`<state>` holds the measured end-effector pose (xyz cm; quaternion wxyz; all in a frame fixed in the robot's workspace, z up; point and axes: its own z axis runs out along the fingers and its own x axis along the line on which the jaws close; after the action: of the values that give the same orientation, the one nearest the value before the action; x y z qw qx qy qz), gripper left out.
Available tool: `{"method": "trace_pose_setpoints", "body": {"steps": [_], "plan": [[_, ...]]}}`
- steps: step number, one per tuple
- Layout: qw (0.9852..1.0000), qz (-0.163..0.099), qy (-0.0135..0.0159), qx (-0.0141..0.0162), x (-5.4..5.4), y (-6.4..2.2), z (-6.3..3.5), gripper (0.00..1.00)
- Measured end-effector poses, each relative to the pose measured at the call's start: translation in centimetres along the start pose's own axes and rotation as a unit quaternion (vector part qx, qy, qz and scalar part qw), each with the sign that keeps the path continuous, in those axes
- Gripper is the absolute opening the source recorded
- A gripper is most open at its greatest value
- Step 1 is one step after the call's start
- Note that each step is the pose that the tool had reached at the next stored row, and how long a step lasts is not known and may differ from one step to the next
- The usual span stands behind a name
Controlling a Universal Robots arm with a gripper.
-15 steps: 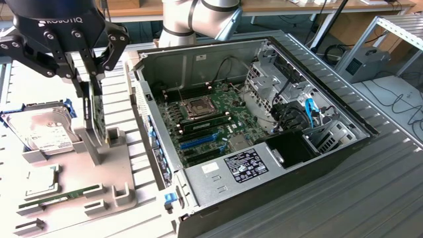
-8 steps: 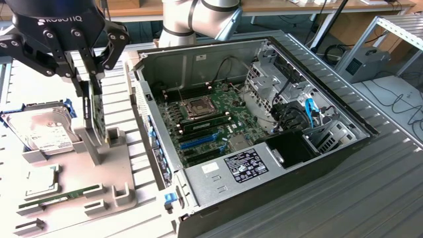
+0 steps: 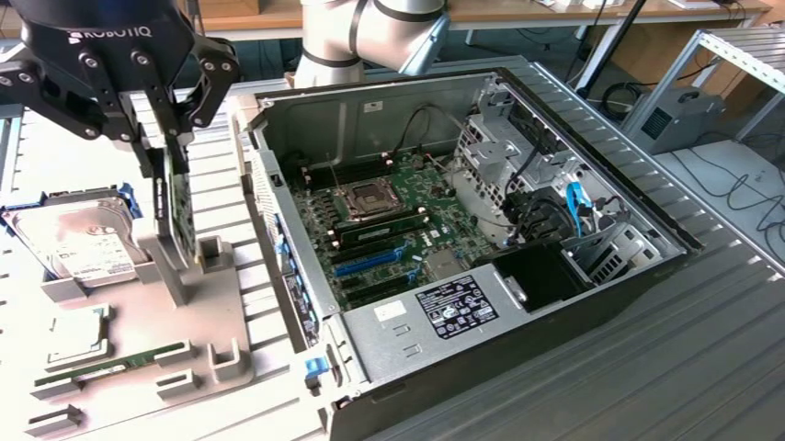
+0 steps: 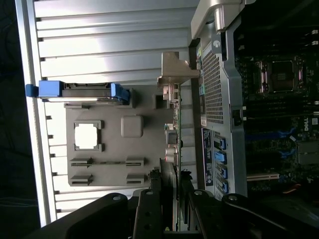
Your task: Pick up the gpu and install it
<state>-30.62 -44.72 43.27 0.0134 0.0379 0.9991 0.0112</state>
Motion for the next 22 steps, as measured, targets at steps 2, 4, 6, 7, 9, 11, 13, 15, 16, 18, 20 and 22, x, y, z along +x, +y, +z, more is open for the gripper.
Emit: {"method": "trace_pose_setpoints", "body": {"steps": [2, 4, 6, 7, 9, 11, 13, 15, 16, 18, 20, 22], "plan": [[1.0000, 0.000, -0.0001, 0.0000, 0.00, 0.00, -0.05, 0.26], [1.0000, 0.000, 0.0000, 0.0000, -0.01, 0.01, -0.48, 0.26], [1.0000, 0.000, 0.0000, 0.0000, -0.01, 0.01, -0.51, 0.26], [1.0000, 0.000, 0.0000, 0.0000, -0.01, 0.01, -0.54, 0.26], [1.0000, 0.000, 0.0000, 0.0000, -0.01, 0.01, -0.59, 0.26], [1.0000, 0.000, 0.0000, 0.0000, -0.02, 0.01, -0.64, 0.26], [1.0000, 0.000, -0.0001, 0.0000, -0.02, 0.02, -0.68, 0.26], [1.0000, 0.000, 0.0000, 0.0000, -0.02, 0.02, -0.72, 0.26], [1.0000, 0.000, 0.0000, 0.0000, -0.02, 0.02, -0.74, 0.26], [1.0000, 0.000, 0.0000, 0.0000, -0.02, 0.02, -0.79, 0.26], [1.0000, 0.000, 0.0000, 0.0000, -0.02, 0.02, -0.82, 0.26], [1.0000, 0.000, 0.0000, 0.0000, -0.02, 0.02, -0.87, 0.26]]}}
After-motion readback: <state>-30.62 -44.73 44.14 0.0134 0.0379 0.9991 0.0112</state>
